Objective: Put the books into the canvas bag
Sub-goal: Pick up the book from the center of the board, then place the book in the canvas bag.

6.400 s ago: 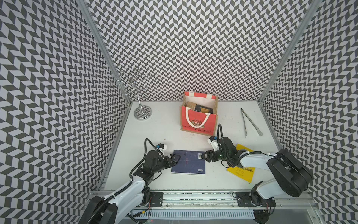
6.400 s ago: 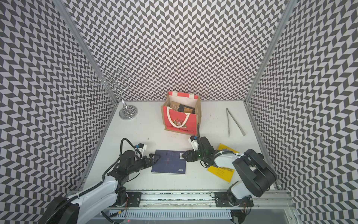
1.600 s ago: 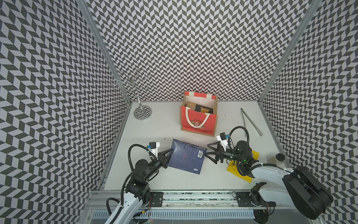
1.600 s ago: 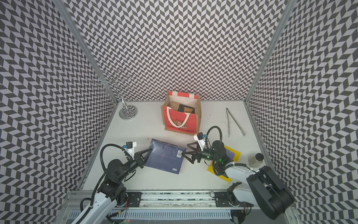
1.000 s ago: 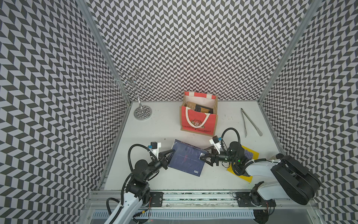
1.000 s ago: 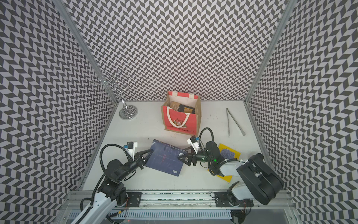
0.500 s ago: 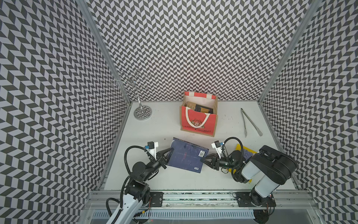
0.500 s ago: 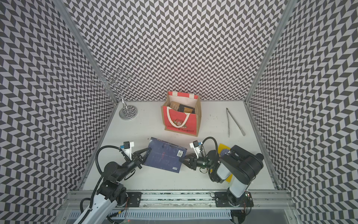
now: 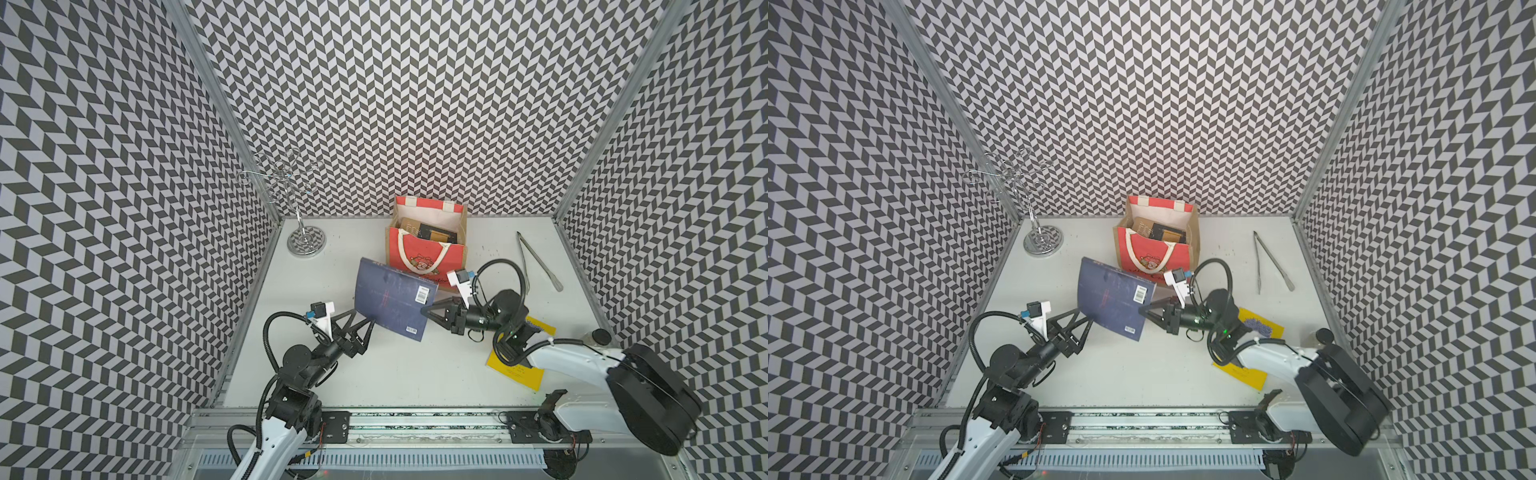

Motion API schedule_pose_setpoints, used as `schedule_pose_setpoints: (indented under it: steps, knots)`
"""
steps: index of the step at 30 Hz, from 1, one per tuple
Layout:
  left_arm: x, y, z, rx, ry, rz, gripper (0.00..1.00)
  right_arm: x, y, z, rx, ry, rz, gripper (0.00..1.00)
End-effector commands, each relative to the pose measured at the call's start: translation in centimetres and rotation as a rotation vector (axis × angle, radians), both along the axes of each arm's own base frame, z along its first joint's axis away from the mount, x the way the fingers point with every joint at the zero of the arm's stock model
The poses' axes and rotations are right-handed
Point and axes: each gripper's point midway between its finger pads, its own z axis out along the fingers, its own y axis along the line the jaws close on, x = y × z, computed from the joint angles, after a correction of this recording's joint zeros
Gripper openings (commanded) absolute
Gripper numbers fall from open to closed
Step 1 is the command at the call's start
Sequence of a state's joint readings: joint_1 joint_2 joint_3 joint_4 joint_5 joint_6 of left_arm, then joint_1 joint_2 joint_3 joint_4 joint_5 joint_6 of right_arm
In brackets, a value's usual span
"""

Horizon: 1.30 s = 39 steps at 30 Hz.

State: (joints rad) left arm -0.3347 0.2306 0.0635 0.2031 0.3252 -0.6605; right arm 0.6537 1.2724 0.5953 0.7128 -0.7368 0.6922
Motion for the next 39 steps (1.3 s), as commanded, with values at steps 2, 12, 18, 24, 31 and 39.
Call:
schedule_pose_setpoints:
  steps: [2, 12, 18, 24, 31, 39]
  knots:
    - [0.5, 0.8, 1.7, 0.011, -0.035, 0.045, 1.00, 4.2, -1.5, 3.7, -0.156, -0.082, -0.133, 0.00]
    - [0.7, 1.2, 1.9, 0.011, -0.051, 0.055, 1.00, 17.5, -7.2, 9.7, -0.232, -0.007, -0.390, 0.00]
    - [0.7, 1.4, 1.6, 0.021, -0.053, 0.058, 1.00, 23.2, -9.3, 10.0, -0.303, 0.041, -0.456, 0.00]
    - [0.8, 1.6, 1.5, 0.023, -0.062, 0.068, 1.00, 23.5, -10.2, 8.0, -0.377, 0.070, -0.482, 0.00]
    - [1.0, 1.5, 0.9, 0.022, -0.060, 0.059, 1.00, 20.9, -10.2, 7.7, -0.366, 0.069, -0.449, 0.00]
    - [1.0, 1.6, 0.8, 0.019, -0.071, 0.058, 1.00, 19.9, -9.0, 7.4, -0.352, 0.114, -0.383, 0.00]
